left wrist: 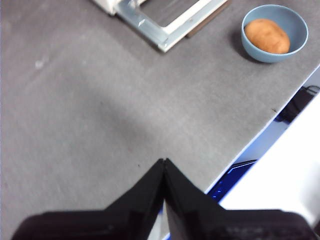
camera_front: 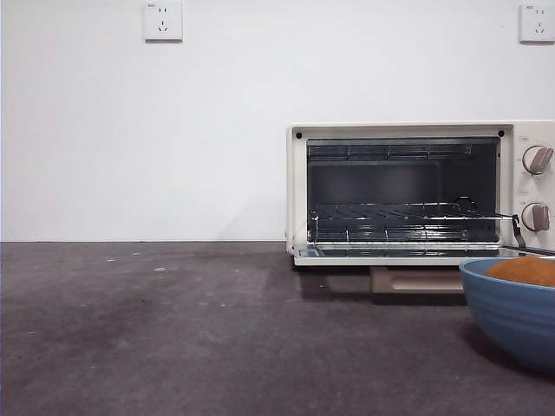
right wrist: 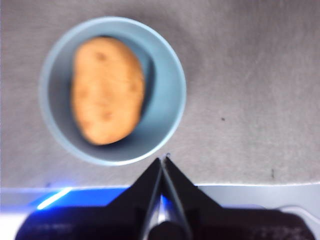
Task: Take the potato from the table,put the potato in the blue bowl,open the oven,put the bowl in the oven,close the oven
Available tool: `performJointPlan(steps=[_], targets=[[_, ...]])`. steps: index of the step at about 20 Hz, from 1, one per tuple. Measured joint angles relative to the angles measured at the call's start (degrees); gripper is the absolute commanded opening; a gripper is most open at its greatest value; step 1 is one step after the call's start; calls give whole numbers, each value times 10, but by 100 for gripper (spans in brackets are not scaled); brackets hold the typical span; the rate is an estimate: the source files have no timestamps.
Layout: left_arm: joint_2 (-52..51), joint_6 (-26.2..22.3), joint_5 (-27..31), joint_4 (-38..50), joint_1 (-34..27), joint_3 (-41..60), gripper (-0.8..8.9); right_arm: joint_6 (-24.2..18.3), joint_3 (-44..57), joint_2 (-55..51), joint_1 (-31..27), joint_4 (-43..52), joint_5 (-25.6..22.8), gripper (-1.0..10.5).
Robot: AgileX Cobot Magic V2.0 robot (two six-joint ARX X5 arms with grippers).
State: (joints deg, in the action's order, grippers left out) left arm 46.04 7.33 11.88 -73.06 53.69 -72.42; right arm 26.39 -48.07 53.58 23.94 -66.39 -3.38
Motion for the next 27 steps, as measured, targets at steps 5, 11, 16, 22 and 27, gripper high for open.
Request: performJointPlan(steps=[5, 11, 16, 22, 27], targets=[[-30, 22, 12, -16, 0, 2, -6, 0, 2, 37, -42, 37, 12, 28], [-30, 24, 15, -23, 0, 2, -6, -7, 2, 127, -49, 67, 23, 195], [-30, 24, 15, -23, 0, 2, -6, -7, 2, 155, -49, 85, 2, 189], [-30, 24, 15, -23, 0, 2, -6, -10, 2, 204, -49, 97, -1, 187], [-30, 24, 15, -23, 0, 2, -6, -20, 4, 232, -49, 111, -1, -8]])
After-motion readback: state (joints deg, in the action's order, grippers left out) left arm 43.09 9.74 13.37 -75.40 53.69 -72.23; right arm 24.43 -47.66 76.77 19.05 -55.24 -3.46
